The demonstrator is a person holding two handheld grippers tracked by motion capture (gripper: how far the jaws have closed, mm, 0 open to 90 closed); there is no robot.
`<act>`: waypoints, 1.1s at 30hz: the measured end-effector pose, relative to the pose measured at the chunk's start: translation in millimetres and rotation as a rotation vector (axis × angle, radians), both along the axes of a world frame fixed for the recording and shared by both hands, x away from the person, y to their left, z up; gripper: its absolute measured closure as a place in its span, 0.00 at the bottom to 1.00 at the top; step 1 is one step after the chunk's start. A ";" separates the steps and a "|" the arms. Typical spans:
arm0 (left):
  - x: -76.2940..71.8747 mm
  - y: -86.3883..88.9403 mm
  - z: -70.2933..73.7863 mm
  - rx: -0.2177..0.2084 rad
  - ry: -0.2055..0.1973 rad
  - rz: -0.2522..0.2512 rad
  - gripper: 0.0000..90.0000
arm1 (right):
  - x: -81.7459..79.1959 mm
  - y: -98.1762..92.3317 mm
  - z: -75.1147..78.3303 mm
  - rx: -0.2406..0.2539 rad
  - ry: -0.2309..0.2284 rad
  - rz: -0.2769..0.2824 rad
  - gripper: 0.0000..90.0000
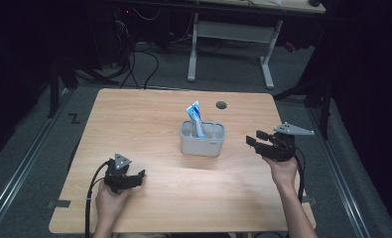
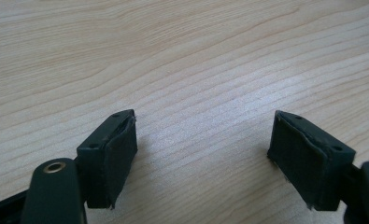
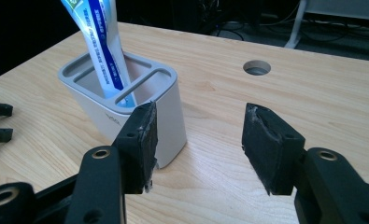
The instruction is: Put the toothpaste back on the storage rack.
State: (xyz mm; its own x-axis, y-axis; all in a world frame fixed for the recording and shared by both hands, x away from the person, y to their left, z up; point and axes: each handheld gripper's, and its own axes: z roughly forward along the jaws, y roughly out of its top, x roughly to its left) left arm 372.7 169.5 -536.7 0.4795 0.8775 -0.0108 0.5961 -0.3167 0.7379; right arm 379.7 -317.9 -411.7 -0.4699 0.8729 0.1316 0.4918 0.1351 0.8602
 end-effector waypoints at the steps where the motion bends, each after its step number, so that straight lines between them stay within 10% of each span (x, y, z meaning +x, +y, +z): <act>1: 0.0 0.0 0.0 0.000 0.000 0.000 0.26 | -0.3 -0.5 -0.7 0.000 -0.001 0.000 0.51; 33: 0.0 -0.1 -0.1 -0.001 -0.001 0.002 0.26 | -10.6 -17.5 -31.4 0.004 0.050 -0.060 0.51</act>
